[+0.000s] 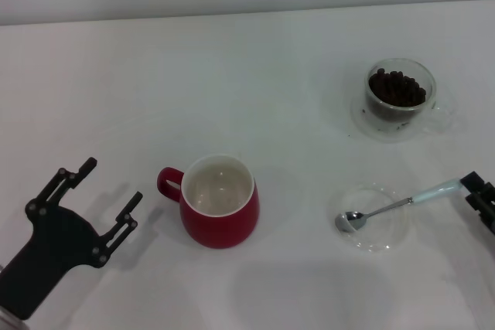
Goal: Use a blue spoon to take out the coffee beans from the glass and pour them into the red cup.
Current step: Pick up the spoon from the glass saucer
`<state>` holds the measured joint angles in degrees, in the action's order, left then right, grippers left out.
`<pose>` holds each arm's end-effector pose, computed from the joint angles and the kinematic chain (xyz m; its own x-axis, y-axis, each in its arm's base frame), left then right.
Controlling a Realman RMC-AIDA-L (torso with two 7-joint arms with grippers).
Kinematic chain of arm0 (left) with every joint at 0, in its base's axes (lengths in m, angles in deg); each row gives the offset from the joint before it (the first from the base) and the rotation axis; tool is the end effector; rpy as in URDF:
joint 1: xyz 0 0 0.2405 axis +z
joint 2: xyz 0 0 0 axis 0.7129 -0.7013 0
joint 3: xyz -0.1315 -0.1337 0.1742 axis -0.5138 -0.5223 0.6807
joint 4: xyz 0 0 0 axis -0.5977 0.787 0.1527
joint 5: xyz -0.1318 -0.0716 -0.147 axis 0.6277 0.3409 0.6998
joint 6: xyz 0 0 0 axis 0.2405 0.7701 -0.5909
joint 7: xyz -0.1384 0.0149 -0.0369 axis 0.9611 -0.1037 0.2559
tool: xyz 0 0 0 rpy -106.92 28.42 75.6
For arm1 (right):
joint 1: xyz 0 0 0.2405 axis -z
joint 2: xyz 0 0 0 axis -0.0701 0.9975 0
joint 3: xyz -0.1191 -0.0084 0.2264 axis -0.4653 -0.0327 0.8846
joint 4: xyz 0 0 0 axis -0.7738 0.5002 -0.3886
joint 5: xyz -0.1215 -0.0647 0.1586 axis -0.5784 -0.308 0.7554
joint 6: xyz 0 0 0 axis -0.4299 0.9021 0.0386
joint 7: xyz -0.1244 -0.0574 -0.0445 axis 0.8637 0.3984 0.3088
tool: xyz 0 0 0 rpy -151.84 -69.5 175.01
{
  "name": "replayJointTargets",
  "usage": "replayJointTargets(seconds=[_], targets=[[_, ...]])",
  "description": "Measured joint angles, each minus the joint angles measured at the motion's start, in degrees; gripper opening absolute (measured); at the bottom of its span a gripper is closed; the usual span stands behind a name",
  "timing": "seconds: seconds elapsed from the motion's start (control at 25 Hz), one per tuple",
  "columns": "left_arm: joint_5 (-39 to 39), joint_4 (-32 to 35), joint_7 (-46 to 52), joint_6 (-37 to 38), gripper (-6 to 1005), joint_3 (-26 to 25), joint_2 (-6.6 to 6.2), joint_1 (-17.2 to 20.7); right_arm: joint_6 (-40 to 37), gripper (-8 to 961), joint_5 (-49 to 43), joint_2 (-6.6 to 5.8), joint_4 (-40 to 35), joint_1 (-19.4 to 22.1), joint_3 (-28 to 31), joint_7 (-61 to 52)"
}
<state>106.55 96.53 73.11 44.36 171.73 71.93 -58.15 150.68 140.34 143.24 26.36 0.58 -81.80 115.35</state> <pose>-0.3135 0.2067 -0.0712 0.8527 -0.2613 0.4523 0.2341 -0.5829 -0.7781 0.4009 0.1497 -0.0251 -0.3085 -0.3015 -0.9022 -0.9499 0.0473 0.3090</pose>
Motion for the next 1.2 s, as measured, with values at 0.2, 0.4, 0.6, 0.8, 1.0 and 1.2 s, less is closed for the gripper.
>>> replayJointTargets(seconds=[0.2,0.4,0.6,0.8,1.0,1.2], targets=[[0.00,-1.17,0.26,3.15,702,0.00,-0.25,0.02,0.74,657,0.13,0.35,2.15,-1.27,0.13,1.08],[0.12,-2.08,0.37,4.61,702,-0.03,-0.37,-0.28,0.91,657,0.17,0.39,3.80,-3.00,0.18,2.44],[0.36,-2.34,0.42,4.80,703,-0.32,-0.46,-0.54,1.15,657,0.08,0.40,3.84,-3.68,0.18,2.46],[0.68,-2.99,0.42,4.82,702,-0.47,-0.48,-0.87,1.05,656,0.05,0.40,3.90,-3.83,-0.02,2.46],[1.33,-3.24,0.32,4.73,702,-0.53,-0.46,-1.27,0.93,656,0.03,0.40,4.03,-3.86,-0.35,2.45],[1.52,-3.75,0.33,4.57,702,-0.53,-0.39,-1.54,0.81,656,-0.06,0.41,4.14,-3.82,-0.56,2.45]])
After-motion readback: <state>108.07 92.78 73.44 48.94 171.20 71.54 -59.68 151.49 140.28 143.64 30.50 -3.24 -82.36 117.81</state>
